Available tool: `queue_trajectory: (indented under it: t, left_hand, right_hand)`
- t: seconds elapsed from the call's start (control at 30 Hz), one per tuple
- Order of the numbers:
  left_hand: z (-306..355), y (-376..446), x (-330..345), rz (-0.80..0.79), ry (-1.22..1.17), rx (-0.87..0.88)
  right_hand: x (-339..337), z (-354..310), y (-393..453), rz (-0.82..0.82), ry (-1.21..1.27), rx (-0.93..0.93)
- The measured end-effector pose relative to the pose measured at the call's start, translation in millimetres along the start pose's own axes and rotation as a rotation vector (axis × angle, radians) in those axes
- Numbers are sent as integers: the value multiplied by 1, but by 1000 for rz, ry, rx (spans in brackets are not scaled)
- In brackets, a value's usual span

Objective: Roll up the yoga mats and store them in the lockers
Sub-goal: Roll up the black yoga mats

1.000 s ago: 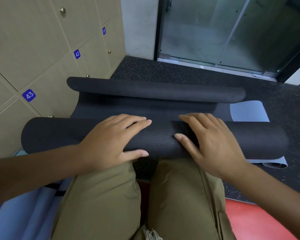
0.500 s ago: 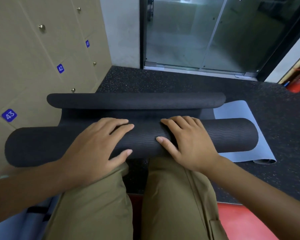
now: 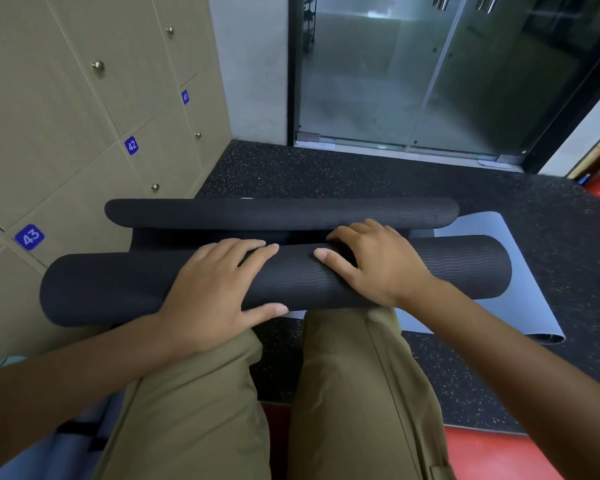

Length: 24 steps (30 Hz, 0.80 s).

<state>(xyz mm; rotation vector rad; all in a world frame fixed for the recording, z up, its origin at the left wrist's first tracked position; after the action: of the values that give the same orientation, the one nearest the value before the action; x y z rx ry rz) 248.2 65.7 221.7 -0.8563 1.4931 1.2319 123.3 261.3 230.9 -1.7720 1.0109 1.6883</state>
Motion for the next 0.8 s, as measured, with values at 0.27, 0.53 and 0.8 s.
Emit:
queue_trajectory:
  t: [0.27, 0.53, 0.8]
  left_hand:
    - [-31, 39, 9, -196, -122, -75]
    - [-41, 53, 11, -141, -115, -111]
    - [-38, 35, 26, 23, 120, -40]
  right_hand:
    - [6, 3, -12, 196, -67, -16]
    - [23, 9, 10, 196, -93, 6]
    - [25, 18, 60, -76, -25, 24]
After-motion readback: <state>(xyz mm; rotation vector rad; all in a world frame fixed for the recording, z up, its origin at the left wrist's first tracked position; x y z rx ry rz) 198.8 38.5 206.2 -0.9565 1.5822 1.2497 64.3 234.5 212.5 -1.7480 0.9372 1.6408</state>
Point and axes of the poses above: each hand's wrist, its own y-axis towards the middle knuckle, its own x-axis out of the palm, z = x × y, the point moved 5 cm from there along y, towards the middle knuckle, and after that the axes turned 6 degrees about x, right-handed, at the moved point
